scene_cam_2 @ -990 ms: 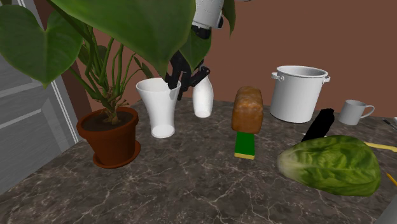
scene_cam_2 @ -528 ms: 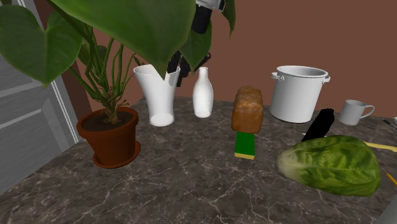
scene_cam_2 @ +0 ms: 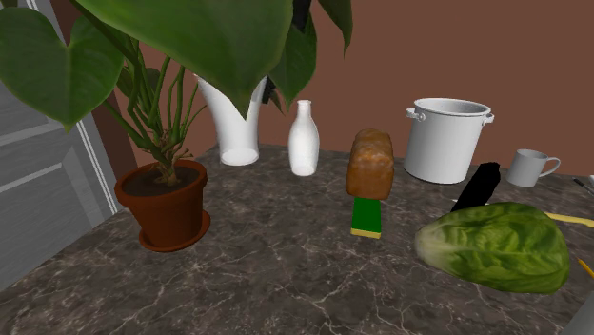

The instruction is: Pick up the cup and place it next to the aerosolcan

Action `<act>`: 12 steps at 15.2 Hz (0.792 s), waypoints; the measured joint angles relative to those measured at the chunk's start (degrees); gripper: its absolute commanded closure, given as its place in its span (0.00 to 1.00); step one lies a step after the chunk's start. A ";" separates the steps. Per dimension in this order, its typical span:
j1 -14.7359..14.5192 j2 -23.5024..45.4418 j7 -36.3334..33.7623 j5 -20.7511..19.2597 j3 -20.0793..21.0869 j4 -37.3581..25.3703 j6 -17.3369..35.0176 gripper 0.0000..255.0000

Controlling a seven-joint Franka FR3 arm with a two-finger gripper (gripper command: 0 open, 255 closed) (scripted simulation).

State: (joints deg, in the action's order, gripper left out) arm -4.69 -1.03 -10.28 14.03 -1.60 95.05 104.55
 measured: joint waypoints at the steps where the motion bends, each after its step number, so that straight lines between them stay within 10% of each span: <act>1: 0.04 -0.09 -0.07 -0.03 -0.04 -0.50 -0.59 1.00; 12: 4.80 -10.28 9.96 0.11 -5.89 9.04 -3.76 1.00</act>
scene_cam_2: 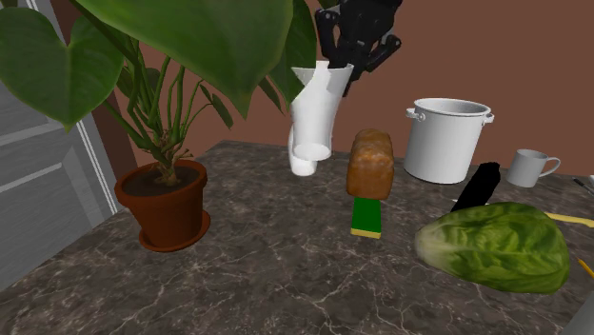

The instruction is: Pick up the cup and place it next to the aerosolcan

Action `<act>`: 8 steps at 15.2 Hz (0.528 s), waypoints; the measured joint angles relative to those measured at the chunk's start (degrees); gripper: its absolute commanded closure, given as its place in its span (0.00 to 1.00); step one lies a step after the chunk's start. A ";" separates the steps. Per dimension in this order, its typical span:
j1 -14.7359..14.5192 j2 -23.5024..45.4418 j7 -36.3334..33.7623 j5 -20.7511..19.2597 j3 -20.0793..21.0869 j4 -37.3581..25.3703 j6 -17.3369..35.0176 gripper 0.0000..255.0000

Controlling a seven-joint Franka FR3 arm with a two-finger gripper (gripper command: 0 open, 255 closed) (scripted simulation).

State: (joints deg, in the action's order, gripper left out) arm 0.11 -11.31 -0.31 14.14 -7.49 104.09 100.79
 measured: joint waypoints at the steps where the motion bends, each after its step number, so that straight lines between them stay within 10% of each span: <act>1: 0.54 -0.80 1.21 -0.10 -0.77 0.73 -0.40 1.00; 8: 4.08 -5.50 9.23 -1.44 -6.19 4.15 -3.70 1.00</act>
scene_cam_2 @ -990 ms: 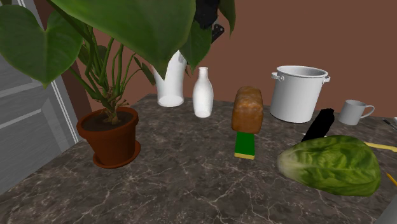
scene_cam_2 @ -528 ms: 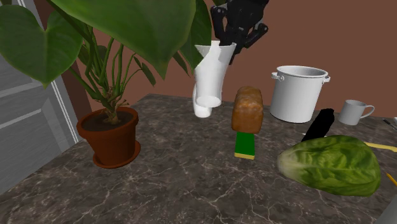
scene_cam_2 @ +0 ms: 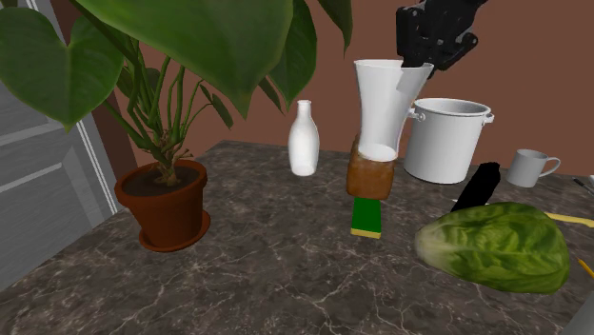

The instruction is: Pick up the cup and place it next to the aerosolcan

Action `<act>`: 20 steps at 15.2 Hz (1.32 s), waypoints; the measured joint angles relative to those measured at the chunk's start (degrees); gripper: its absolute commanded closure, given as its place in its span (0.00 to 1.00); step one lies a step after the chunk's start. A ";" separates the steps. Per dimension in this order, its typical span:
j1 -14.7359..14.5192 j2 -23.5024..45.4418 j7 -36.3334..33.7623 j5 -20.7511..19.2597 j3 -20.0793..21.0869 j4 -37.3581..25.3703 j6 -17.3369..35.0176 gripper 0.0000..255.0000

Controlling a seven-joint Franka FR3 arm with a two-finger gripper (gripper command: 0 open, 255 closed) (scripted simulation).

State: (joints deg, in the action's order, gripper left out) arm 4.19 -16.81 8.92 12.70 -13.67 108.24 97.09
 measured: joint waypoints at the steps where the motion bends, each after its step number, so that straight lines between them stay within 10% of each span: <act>1: 0.54 -0.17 1.42 -0.17 -0.99 0.20 -0.29 1.00; 20: 9.32 4.57 28.00 -2.46 -20.52 -8.25 -10.82 1.00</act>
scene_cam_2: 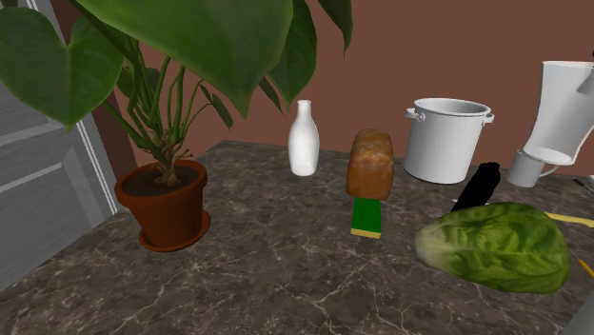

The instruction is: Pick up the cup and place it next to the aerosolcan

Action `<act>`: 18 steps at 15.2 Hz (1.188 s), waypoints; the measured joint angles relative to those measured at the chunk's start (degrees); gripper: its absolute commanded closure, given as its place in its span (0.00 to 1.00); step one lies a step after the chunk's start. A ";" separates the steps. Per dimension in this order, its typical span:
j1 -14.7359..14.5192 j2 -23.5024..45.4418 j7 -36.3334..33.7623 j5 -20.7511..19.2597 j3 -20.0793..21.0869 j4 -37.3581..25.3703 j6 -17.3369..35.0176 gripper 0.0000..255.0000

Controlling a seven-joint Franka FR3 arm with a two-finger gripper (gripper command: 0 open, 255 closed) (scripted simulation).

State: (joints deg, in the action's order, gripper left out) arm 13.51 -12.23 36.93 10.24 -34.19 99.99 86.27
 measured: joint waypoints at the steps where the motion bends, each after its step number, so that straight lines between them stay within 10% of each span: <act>1: 0.51 1.15 1.84 0.29 -1.35 -1.26 -0.75 1.00; 8: 4.48 10.02 13.57 4.00 -9.20 -9.08 -4.57 1.00; 18: 4.34 8.38 14.92 2.78 -8.83 -0.30 2.92 1.00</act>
State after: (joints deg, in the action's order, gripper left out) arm 17.85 -3.85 51.84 13.02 -43.02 99.68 89.19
